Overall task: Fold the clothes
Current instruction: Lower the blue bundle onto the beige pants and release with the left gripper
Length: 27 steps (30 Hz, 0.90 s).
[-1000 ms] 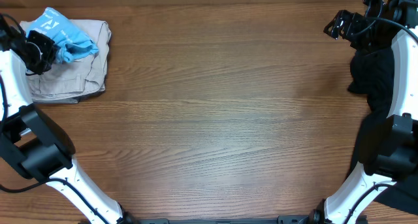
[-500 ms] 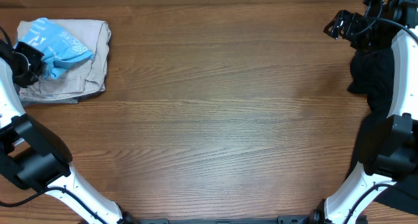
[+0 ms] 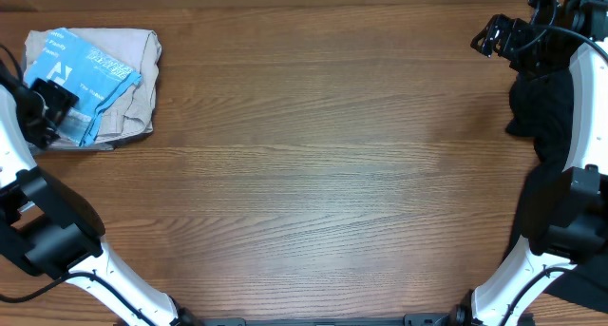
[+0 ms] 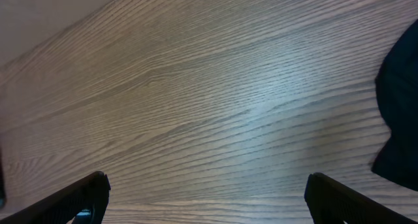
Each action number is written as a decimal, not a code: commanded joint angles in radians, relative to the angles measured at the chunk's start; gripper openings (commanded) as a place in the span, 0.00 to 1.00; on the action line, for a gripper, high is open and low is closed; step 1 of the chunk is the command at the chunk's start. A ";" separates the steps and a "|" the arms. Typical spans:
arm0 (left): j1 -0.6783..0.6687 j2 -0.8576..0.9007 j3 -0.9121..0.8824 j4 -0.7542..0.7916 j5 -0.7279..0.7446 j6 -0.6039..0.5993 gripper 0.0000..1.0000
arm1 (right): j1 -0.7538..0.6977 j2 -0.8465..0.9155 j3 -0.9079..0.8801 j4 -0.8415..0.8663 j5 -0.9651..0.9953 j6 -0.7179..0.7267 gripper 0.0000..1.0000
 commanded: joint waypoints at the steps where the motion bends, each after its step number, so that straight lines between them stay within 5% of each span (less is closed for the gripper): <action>1: 0.008 -0.021 0.116 -0.023 -0.008 0.116 0.64 | -0.003 -0.006 0.009 0.002 0.006 0.004 1.00; 3: 0.008 -0.021 0.135 -0.011 -0.008 0.169 0.24 | -0.003 -0.006 0.009 0.002 0.006 0.004 1.00; 5: 0.010 -0.019 0.132 0.024 0.028 0.231 0.14 | -0.003 -0.006 0.009 0.002 0.006 0.004 1.00; 11: 0.010 -0.009 0.039 0.094 0.109 0.379 0.04 | -0.003 -0.006 0.009 0.002 0.006 0.004 1.00; 27: 0.075 -0.008 -0.293 0.344 0.052 0.383 0.04 | -0.003 -0.006 0.009 0.002 0.006 0.004 1.00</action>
